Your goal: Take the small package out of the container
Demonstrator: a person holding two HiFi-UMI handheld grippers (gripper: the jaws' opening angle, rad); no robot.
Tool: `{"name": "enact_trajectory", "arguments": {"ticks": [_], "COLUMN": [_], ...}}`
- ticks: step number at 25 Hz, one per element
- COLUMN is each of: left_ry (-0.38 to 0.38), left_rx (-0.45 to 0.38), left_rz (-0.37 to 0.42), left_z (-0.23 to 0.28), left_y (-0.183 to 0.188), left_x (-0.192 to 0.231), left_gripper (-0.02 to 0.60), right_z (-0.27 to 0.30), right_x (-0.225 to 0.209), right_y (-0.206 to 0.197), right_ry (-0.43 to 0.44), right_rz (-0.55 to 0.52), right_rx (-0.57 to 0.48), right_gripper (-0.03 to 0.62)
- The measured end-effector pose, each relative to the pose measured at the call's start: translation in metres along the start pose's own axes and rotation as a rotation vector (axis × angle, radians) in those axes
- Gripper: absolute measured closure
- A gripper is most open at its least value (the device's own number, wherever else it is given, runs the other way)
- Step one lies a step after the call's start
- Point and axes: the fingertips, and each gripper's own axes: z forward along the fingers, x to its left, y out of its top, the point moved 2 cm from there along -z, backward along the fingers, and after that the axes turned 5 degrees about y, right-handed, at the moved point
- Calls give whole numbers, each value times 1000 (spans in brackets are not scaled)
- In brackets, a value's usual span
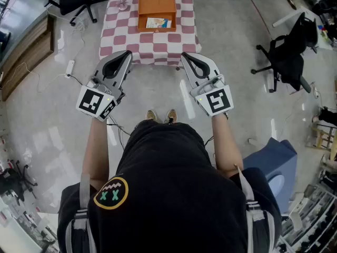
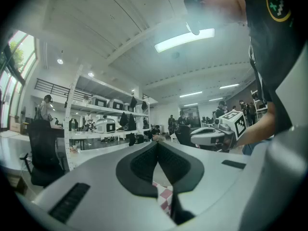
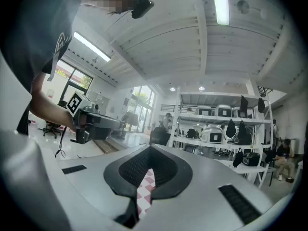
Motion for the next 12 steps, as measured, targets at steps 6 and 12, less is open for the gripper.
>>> {"name": "enact_trajectory", "arguments": {"ticks": [6, 12], "left_ry": [-1, -5], "left_rx": [5, 5], "left_rz": [1, 0], "left_z": [0, 0], "left_y": [-4, -4], "left_x": [0, 0], "left_gripper": [565, 565], "right_z": [-1, 0], "right_x": [1, -1], "right_y": [-12, -17], "right_ry": [14, -6], "right_rz": [5, 3], "right_rx": [33, 66], "right_gripper": [575, 574]}}
